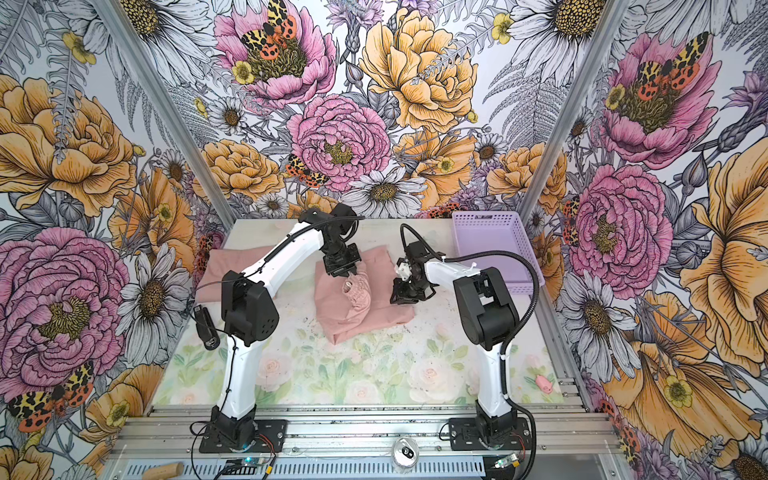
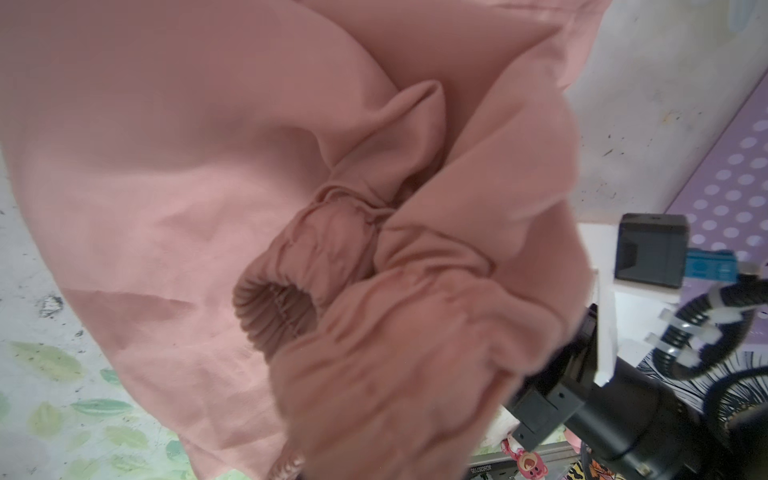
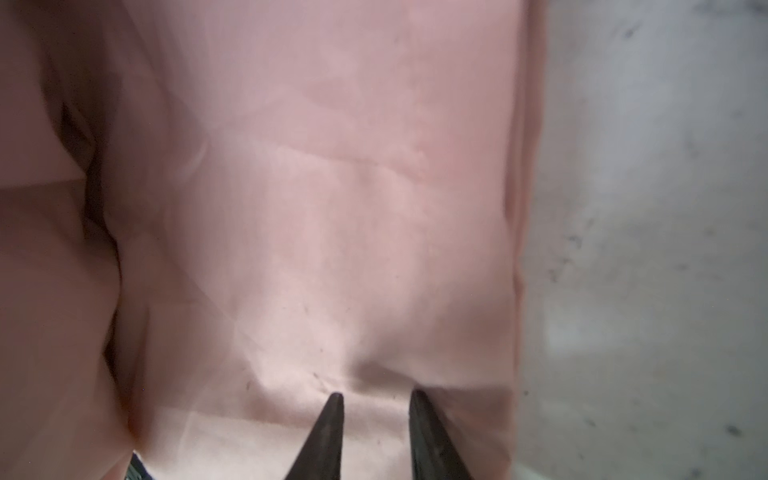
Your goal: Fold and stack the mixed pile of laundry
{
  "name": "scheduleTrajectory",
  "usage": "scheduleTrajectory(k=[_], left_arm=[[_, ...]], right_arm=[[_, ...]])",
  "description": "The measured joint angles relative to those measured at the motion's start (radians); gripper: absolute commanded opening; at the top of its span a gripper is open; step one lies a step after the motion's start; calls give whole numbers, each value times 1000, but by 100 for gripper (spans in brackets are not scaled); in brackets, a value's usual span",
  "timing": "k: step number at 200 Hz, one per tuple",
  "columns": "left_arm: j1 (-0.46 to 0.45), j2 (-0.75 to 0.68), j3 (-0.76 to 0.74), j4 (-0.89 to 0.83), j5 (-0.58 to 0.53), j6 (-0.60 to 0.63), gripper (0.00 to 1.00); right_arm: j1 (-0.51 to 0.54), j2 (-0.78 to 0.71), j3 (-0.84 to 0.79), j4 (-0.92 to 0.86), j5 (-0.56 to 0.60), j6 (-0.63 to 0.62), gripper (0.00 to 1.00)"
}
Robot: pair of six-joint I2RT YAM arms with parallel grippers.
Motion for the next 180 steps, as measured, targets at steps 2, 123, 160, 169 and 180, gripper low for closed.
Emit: scheduleTrajectory(k=[2, 123, 160, 169, 180], left_arm=[[-2, 3, 3, 0, 0, 0, 5], [-27, 69, 164, 7, 1, -23, 68], [-10, 8, 93, 13, -31, -16, 75], [3, -30, 49, 14, -44, -9, 76], [26, -92, -23, 22, -58, -2, 76]], right_arm=[[0, 0, -1, 0, 0, 0, 30], [-30, -164, -89, -26, 126, 37, 39], [-43, -314, -81, -63, 154, 46, 50], [-19, -328, -63, -69, 154, 47, 52], [23, -327, -29, -73, 151, 46, 53]])
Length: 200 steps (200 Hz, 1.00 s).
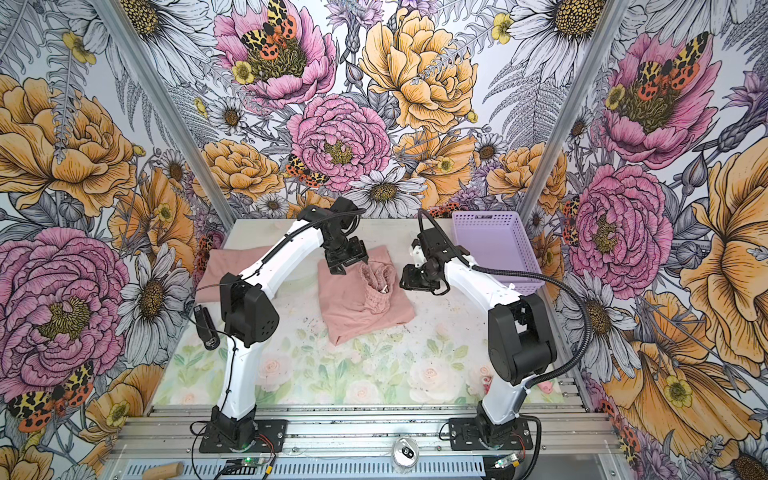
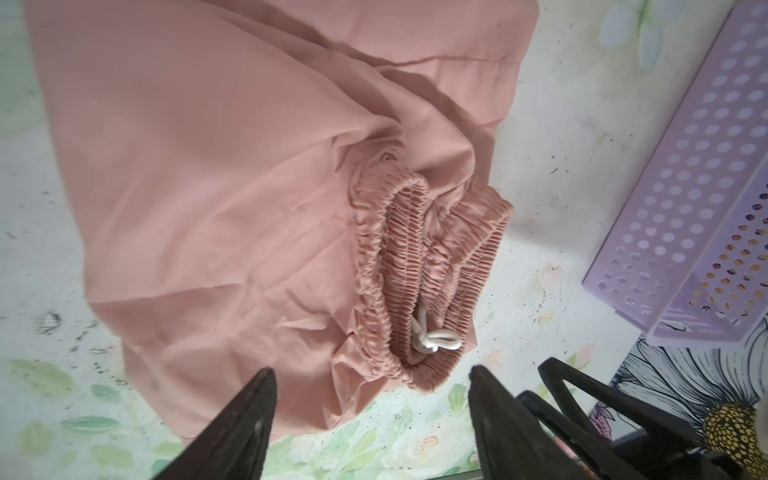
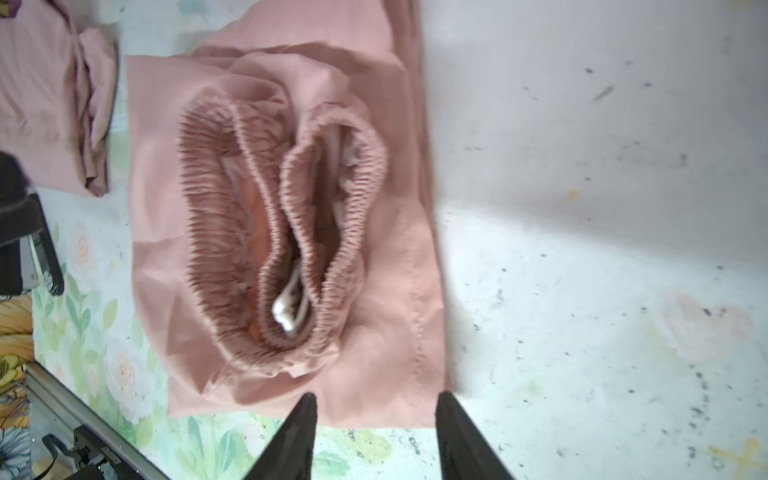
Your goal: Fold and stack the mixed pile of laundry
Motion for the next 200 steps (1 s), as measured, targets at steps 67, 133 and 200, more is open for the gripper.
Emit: scheduleTrajectory(k=[67, 133, 200], left_arm=[[210, -371, -483, 101, -42, 33, 78], [260, -444, -616, 154, -39, 74, 79], [280, -449, -653, 192, -33, 82, 80]], right_arm=[[206, 190, 237, -6, 27, -18, 57], [203, 364, 359, -13, 129, -37, 49], [195, 394, 394, -5, 107, -39, 5]])
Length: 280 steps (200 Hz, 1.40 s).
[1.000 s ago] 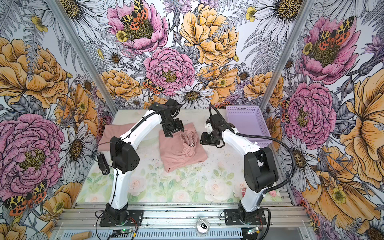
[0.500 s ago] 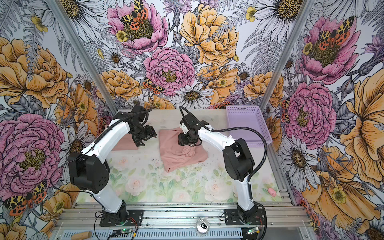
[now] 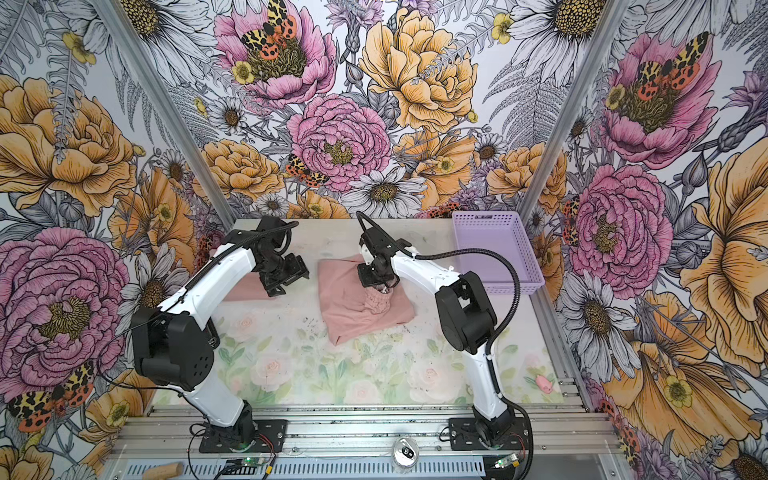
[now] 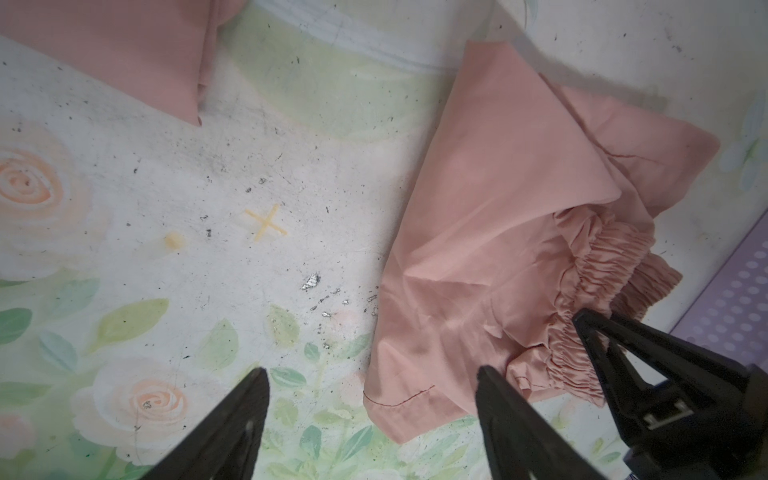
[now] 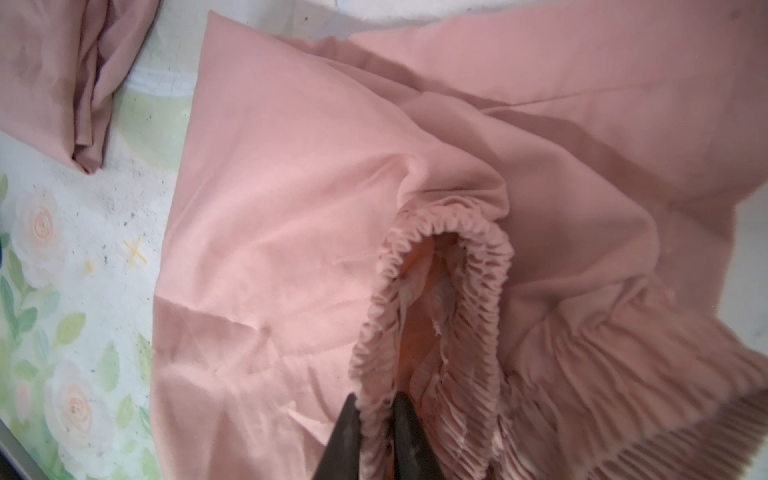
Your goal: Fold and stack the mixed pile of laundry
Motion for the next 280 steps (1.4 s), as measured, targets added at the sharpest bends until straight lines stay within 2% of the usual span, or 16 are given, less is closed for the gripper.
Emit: scheduleTrajectory(k=[15, 101, 126, 165, 189, 228, 256, 280], left_arm=[[0, 0, -7, 5, 1, 0, 80], [0, 0, -19, 18, 8, 0, 80], [-6, 0, -19, 20, 9, 0, 81], [-21, 2, -19, 22, 11, 2, 81], [-34, 13, -19, 23, 11, 3, 81], [-58, 55, -13, 22, 11, 11, 83], [-87, 101, 34, 21, 11, 36, 83], [-126, 158, 116, 23, 14, 77, 84]], right_arm=[[-7, -2, -4, 3, -6, -2, 0], [-194, -154, -251, 118, -84, -4, 0], [-230, -149, -306, 164, -113, -4, 0], [-239, -100, -307, 222, -127, -9, 1], [-239, -92, -307, 237, -108, -22, 11], [-240, -91, -296, 258, -58, -43, 34], [-241, -126, -304, 254, -25, -34, 37], [-240, -231, -345, 250, -32, -4, 37]])
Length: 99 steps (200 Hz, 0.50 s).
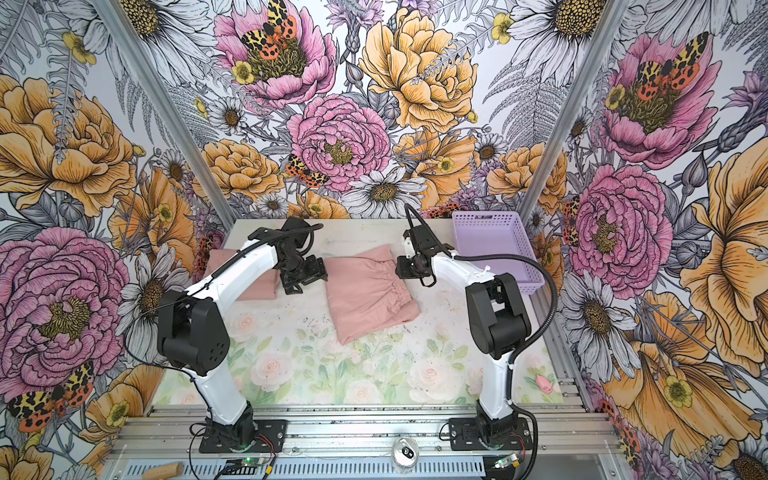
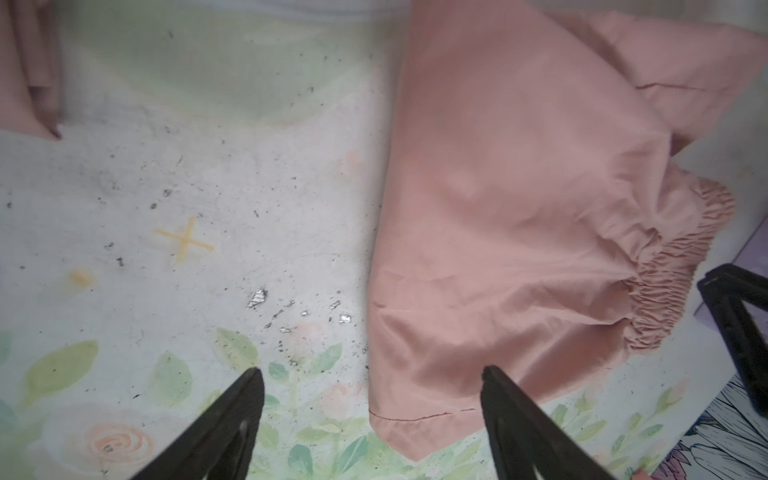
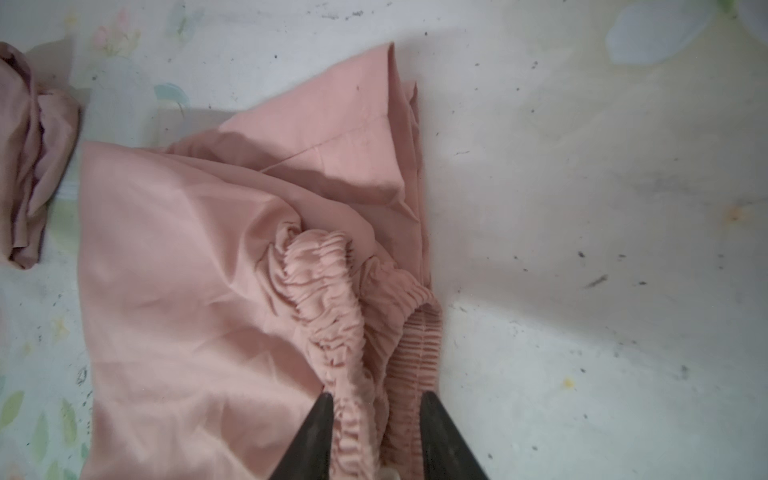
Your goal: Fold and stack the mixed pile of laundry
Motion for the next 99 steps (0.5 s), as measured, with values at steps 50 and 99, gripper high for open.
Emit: scheduleTrajectory(k=[50, 99], left_arm=[[-47, 151, 155, 5, 9, 111, 84], [-50, 352, 394, 14, 9, 294, 84]], right_arm=[[39, -119, -103, 43, -95, 138, 32], [90, -74, -227, 62, -62, 245, 28]])
